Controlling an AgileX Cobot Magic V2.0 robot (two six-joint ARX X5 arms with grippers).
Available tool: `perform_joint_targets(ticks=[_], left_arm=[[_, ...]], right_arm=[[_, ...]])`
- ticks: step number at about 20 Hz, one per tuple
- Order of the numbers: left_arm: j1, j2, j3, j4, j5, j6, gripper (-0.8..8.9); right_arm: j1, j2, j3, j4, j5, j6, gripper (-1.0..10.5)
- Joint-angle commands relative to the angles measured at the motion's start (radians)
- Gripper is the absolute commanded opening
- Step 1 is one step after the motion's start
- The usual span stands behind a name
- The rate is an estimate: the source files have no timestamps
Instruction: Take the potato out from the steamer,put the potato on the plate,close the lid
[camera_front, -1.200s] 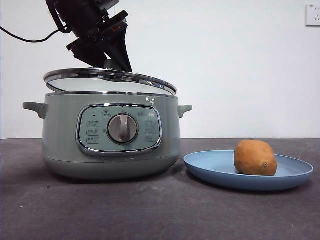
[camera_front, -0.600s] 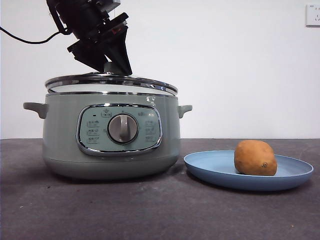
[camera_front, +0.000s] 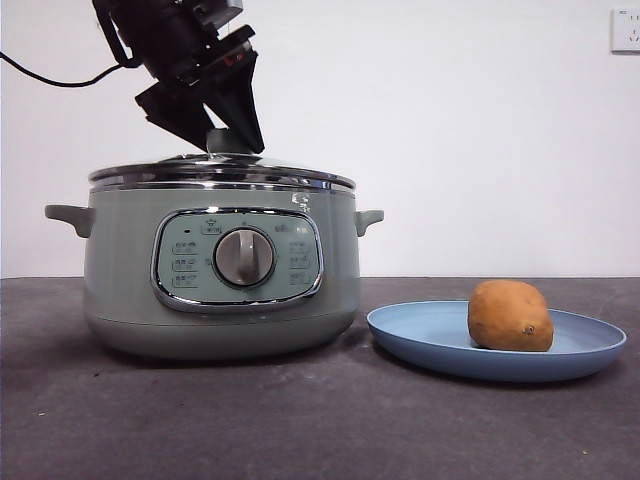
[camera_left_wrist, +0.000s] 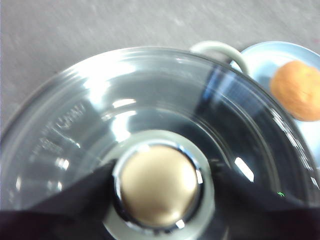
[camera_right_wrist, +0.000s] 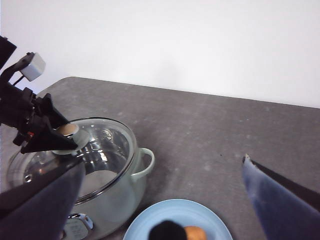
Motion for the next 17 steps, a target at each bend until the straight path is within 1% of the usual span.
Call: perform_joint_targets(ticks=[1,5,10,13,15,17], left_arm=[[-0.002,0.032,-0.025,-0.05,-0.003,-0.031,4.45],[-0.002,0.008,-0.024,-0.059,-0.003,-0.031,4.46],[-0.002,-0.091,-0.023,-0.066,-0.003,-0.036,4.46],[-0.002,-0.2,-0.023,-0.082,-0.001,-0.066,4.45],[-0.002,-0.291,-0.023,-0.122,0.002,-0.09,4.45],[-0.002,-0.382,-0.023,-0.183,0.005,-0.092,4.39]], right_arm=[[0.002,-0.003,0.005,0.005,-0.016,0.007,6.3],[0.002,-0.003,0.005,-0.031,-0.016,0.006,6.3],[0.002,-0.003,0.005,-0.069,-0.026,0.006,6.3],[0.002,-0.002,0.005,-0.091,-0.097,0.006,6.3],[0.002,0.0,0.005,-0.126,-0.153,0.007,6.3],[0.002,0.005,0.005,-0.177,-0.224,0.025,6.3]])
